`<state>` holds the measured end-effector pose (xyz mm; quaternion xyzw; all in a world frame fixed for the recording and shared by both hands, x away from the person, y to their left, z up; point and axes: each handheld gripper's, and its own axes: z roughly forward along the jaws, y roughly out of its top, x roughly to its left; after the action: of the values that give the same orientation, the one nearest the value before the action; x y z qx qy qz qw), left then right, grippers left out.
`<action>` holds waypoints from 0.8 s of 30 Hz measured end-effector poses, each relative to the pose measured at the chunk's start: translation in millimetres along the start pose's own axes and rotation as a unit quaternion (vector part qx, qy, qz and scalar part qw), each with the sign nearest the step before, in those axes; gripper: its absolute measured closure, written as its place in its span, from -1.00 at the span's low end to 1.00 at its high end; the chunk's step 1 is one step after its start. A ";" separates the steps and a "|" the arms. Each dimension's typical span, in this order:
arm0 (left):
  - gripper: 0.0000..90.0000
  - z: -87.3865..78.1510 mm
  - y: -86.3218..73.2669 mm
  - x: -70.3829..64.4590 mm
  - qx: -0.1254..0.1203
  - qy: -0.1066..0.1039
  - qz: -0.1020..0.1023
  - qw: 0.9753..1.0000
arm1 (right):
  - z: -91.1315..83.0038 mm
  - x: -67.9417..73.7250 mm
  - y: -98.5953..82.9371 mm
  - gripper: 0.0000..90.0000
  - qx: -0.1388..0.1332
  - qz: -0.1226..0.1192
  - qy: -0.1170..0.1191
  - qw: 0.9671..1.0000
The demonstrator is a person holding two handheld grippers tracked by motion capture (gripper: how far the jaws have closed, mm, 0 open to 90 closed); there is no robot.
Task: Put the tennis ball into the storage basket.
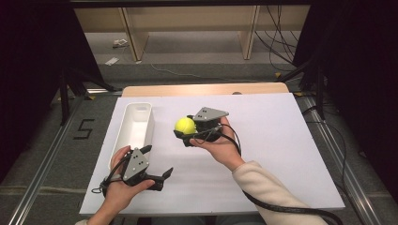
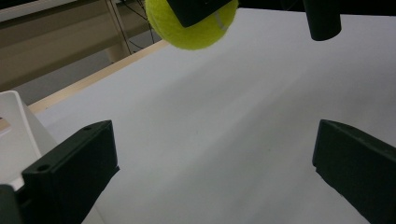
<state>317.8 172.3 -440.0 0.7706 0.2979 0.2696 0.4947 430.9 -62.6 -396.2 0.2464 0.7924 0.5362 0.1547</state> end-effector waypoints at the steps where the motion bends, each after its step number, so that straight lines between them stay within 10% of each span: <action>1: -1.00 0.4 0.3 0.3 -0.005 -0.002 0.005 1.000 | 0.5 0.1 0.0 -0.40 0.000 0.000 0.000 1.000; 24: -1.00 -0.3 1.5 0.9 -0.008 0.005 0.015 1.000 | 8.1 -0.4 7.2 -0.40 -0.005 -0.001 0.000 1.000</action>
<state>318.5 172.7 -438.3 0.7698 0.2866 0.2835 0.4949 436.9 -54.4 -392.6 0.2452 0.7899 0.5398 0.1567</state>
